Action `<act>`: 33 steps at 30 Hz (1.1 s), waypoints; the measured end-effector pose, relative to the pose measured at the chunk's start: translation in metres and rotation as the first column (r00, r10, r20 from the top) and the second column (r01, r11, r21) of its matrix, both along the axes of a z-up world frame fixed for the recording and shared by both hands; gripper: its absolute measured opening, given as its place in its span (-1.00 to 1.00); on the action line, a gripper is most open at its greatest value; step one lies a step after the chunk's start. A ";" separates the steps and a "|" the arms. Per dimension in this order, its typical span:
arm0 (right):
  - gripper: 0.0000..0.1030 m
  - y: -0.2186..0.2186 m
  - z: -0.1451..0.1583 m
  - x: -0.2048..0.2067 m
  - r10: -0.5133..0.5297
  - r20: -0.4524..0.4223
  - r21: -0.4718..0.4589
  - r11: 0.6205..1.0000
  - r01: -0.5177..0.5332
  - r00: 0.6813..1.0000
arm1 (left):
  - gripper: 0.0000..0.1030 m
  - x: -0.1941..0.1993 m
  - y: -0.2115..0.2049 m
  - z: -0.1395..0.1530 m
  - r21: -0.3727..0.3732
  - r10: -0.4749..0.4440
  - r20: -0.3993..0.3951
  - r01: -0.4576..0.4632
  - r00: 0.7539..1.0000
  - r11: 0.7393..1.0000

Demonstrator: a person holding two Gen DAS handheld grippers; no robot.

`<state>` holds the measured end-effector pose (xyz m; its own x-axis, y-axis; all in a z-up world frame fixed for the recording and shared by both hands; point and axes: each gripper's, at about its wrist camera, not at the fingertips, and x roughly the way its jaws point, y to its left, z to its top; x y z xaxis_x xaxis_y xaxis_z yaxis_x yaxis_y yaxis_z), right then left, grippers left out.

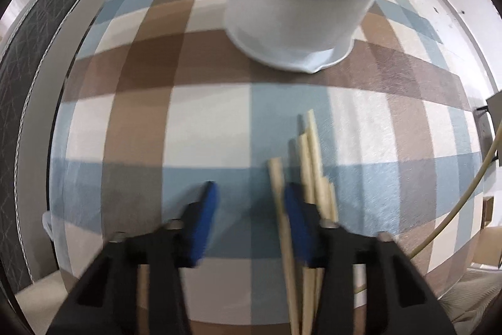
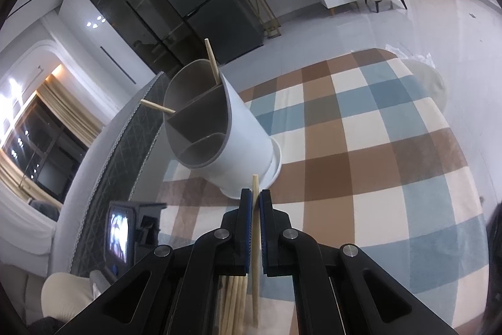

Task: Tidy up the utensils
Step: 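Grasp a chopstick with the left tool while the right tool holds its chopstick, then carry both held chopsticks over the white caddy with both tools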

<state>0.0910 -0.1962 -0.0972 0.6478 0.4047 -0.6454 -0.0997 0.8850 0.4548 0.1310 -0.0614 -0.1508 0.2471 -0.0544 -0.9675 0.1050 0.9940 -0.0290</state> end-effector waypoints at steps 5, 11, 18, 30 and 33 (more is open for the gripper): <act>-0.92 0.001 0.006 -0.006 0.001 0.030 -0.032 0.999 0.000 1.000 | -0.97 0.004 -0.012 0.001 -0.054 -0.036 0.021 0.037 0.999 0.998; -0.92 0.006 0.018 -0.030 0.002 0.089 -0.060 0.998 0.003 0.996 | -0.97 -0.006 0.004 0.051 -0.184 0.035 0.218 0.006 0.975 0.983; -0.93 0.034 0.042 -0.064 0.056 0.223 -0.159 0.987 -0.020 0.973 | -0.97 -0.053 0.020 0.108 -0.279 0.059 0.464 0.082 0.884 0.957; -0.93 0.041 0.048 -0.101 0.034 0.260 -0.199 0.980 0.020 0.965 | -0.98 -0.084 0.038 0.136 -0.226 -0.018 0.587 0.185 0.809 0.957; -0.93 0.039 0.050 -0.107 0.021 0.264 -0.196 0.980 0.032 0.964 | -0.98 -0.086 0.041 0.140 -0.228 -0.018 0.587 0.186 0.809 0.956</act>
<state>-0.0164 -0.1573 -0.0470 0.8074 0.2829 -0.5178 -0.1871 0.9550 0.2301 0.0450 -0.0207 -0.0112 0.7288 -0.3406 -0.5940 0.2865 0.9396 -0.1873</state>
